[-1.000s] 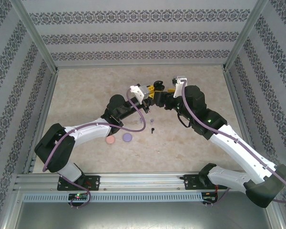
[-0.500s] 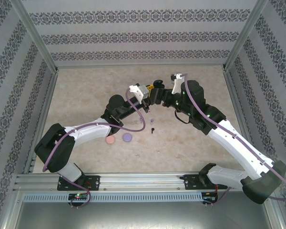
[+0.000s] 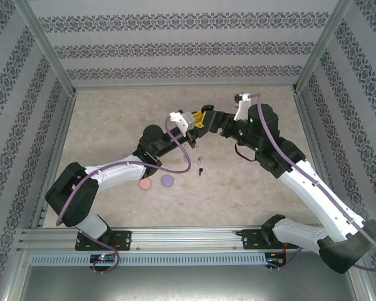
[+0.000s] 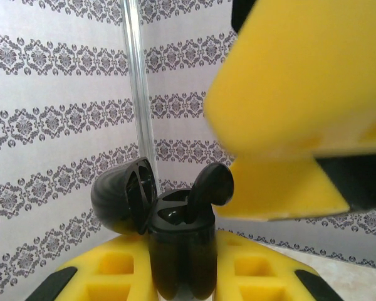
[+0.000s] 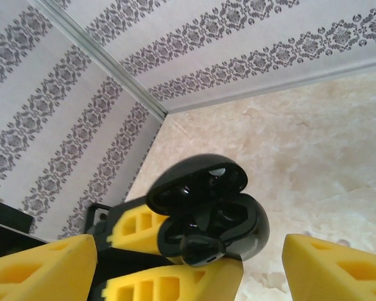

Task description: Insert the wireless bluetooth earbuds into the charging case

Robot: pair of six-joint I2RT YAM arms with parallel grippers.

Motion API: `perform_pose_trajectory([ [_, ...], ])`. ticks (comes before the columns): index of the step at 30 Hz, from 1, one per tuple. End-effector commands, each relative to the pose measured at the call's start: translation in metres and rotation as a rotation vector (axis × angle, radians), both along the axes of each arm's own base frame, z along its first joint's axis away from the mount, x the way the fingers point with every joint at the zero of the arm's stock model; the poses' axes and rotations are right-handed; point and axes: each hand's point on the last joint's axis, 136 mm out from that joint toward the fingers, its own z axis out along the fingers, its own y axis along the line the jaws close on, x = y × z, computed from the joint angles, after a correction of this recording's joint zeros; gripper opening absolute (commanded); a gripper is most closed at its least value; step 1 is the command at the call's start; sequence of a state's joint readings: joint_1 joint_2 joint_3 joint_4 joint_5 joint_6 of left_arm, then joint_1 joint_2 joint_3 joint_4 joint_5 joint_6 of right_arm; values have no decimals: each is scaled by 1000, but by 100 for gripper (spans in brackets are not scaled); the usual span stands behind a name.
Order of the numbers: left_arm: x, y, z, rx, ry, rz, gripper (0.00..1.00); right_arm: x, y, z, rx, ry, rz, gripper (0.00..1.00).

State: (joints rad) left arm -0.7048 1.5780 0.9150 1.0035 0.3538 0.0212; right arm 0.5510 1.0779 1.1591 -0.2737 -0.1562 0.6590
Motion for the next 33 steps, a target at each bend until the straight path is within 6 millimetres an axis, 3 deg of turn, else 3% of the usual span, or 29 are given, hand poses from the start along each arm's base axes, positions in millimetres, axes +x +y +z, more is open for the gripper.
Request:
perform_pose_trajectory([
  [1,-3,4,11,-37,-33,3,0,-9,-10,37,76,-64,-8,78],
  [5,-3,4,11,-36,-33,3,0,-12,-26,47,88,-77,-52,77],
  [8,-4,4,9,-30,-34,0,0,-9,-36,42,77,-45,-81,71],
  [10,-5,3,8,-22,-36,-3,0,-4,-42,34,68,-10,-93,55],
  [14,-7,3,4,-2,-39,-12,0,3,-48,17,45,55,-100,12],
  [16,-9,2,2,11,-41,-19,0,5,-49,9,23,83,-100,0],
  [21,-11,-1,-5,42,-39,-38,0,7,-43,-4,-3,142,-72,0],
  [33,-8,-6,-12,66,-31,-49,0,4,-22,-14,-21,199,-11,0],
])
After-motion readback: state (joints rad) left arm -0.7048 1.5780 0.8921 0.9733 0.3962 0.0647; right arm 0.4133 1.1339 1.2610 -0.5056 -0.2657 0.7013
